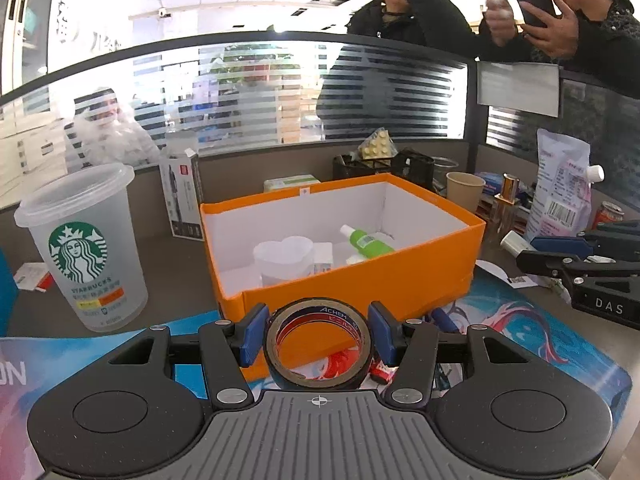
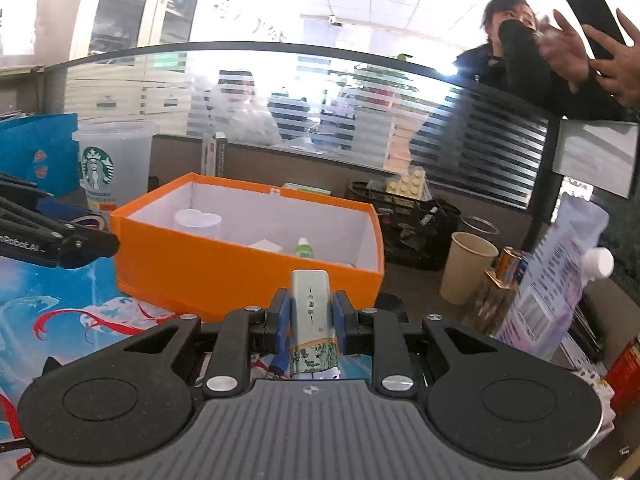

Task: Organize rigid objects
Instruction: 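Lift the tape roll with the left tool while the right tool carries the small tube toward the box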

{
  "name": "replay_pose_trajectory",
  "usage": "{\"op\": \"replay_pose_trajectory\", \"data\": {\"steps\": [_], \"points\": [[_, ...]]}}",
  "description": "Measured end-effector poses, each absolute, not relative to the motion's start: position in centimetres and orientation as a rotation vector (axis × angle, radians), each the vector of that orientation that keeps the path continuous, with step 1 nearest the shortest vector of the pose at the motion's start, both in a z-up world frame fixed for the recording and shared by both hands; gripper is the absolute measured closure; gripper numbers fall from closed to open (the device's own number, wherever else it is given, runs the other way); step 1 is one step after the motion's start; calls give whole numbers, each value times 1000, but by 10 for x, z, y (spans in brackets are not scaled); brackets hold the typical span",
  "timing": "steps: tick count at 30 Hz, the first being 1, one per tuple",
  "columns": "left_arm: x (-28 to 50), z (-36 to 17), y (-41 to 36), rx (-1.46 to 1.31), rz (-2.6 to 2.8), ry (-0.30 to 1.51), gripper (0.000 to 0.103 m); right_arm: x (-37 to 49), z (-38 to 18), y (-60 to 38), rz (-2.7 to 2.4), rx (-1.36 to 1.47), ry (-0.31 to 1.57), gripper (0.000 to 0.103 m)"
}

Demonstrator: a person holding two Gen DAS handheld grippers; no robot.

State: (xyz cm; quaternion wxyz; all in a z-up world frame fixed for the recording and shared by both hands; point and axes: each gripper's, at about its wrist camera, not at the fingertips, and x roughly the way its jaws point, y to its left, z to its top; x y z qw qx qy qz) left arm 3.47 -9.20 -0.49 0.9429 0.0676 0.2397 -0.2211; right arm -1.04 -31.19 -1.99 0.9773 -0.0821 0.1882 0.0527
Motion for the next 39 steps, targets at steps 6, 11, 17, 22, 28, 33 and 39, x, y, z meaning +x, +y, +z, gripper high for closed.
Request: {"op": "replay_pose_trajectory", "data": {"steps": [6,11,17,22,28,33,39], "points": [[43,5,-99,144,-450,480,51,-2,-6,-304,130,-181,353,82],[48,11,-104,140,-448,467,50,7,6,-296,151,-188,324,82],[56,22,-111,131,-442,446,50,19,16,-287,177,-194,299,82],[66,27,-114,117,-440,439,50,28,20,-282,200,-184,286,82],[79,30,-119,107,-439,439,50,37,22,-279,212,-175,275,82],[90,33,-123,107,-434,439,50,44,26,-277,218,-174,268,82],[103,34,-125,99,-423,447,50,55,29,-278,218,-170,262,82]]}}
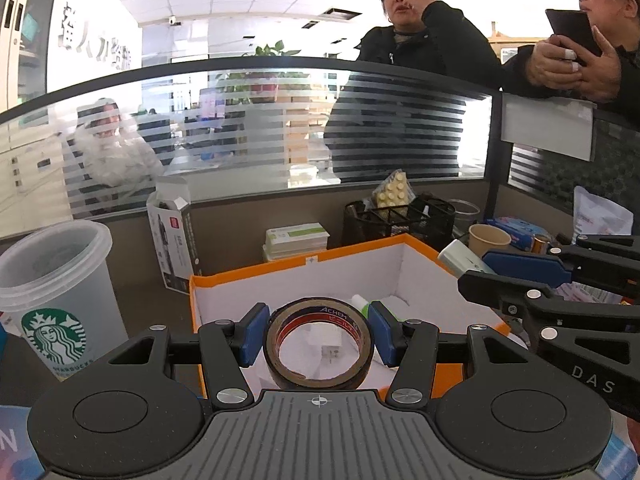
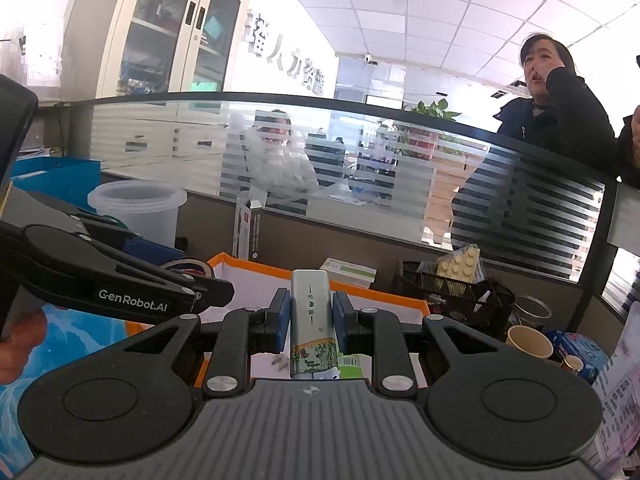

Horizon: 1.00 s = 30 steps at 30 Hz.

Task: Organize rigid objects
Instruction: 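Lift the tape roll with the left tool while the right tool carries the small tube toward the box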

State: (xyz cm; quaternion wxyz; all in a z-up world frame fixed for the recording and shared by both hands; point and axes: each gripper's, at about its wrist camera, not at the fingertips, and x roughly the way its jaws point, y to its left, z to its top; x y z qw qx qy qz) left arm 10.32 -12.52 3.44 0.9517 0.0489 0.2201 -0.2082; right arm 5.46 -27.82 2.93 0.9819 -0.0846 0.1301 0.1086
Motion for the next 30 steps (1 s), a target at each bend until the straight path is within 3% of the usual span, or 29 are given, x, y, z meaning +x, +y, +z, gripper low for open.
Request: {"op": "replay_pose_trajectory", "data": {"steps": [14,30], "points": [[130,46,-127,82,-386,431,50,77,40,-285,208,-159,241,82],[175,6,-162,100,-375,567,50,127,13,-298,193,-105,322,82]]}}
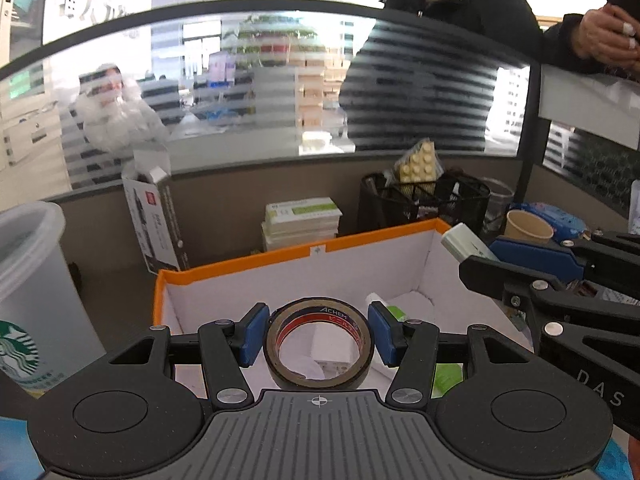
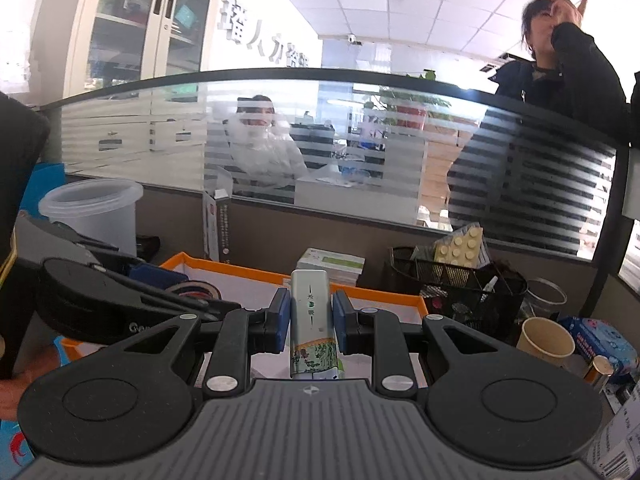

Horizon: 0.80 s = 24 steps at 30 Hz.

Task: Organize rigid objects
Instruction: 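Lift the tape roll with the left tool while the right tool carries the small tube toward the box, then lower and release the tape roll with the left tool while the right tool releases the small tube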

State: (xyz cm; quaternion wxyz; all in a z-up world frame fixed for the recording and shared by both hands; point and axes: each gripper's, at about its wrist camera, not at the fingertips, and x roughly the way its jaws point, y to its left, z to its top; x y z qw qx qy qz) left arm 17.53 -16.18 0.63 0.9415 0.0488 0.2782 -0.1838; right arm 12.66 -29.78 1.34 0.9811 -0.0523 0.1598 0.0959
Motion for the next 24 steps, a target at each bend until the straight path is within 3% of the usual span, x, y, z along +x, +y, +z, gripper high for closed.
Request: {"op": "replay_pose_trajectory", "data": {"steps": [24], "points": [[201,-23,-200,237,-333,611,50,172,-32,-320,121,-74,443,82]]}}
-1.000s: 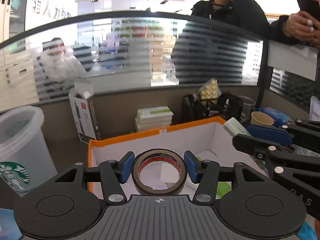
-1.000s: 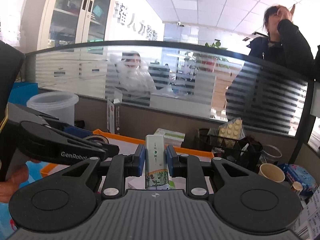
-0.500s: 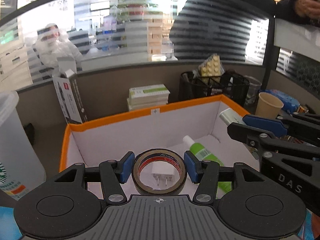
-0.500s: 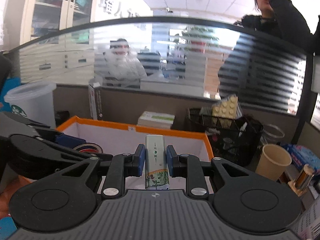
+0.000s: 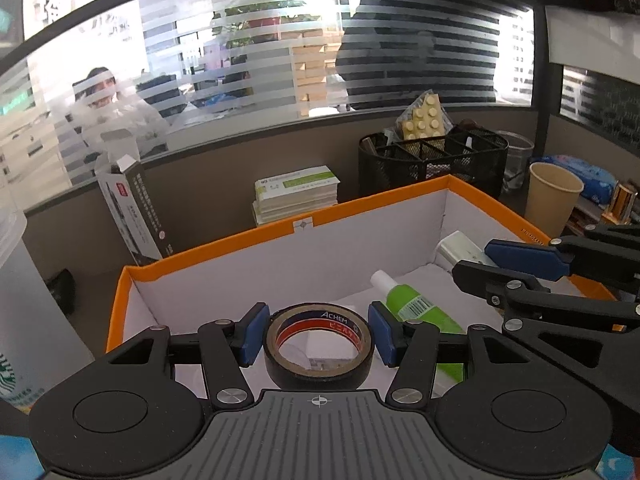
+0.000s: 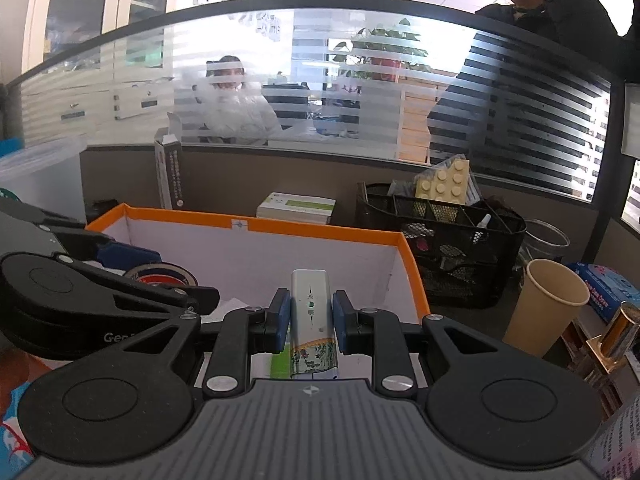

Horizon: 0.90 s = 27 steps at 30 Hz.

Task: Organize rigid objects
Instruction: 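Lower and release the tape roll with the left tool while the right tool releases the small tube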

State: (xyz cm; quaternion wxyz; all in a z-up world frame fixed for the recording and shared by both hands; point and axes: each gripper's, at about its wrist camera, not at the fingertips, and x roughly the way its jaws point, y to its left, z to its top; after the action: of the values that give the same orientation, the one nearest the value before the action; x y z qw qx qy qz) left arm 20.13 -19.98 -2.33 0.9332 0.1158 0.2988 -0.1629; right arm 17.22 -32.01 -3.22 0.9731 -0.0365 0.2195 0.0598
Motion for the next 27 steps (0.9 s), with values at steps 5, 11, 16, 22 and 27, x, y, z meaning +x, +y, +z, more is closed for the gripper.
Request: {"op": "replay_pose_trajectory", "data": {"steps": [5,11,16,22,27], "points": [[199,-27,-208,310,-314,603,50,179,-36,-320,115,-104,477,82],[199,-35,-213,381,-306,641,47,189,-42,-319,129,-155,533,82],[198,-37,-217,413,-297,645,47,192,-46,-318,134,-182,564,82],[198,-42,-221,436,-285,653,46,195,-49,-318,139,-180,585,82],[201,-45,-222,442,-286,675,46,196,-50,-317,130,-191,595,82]]}}
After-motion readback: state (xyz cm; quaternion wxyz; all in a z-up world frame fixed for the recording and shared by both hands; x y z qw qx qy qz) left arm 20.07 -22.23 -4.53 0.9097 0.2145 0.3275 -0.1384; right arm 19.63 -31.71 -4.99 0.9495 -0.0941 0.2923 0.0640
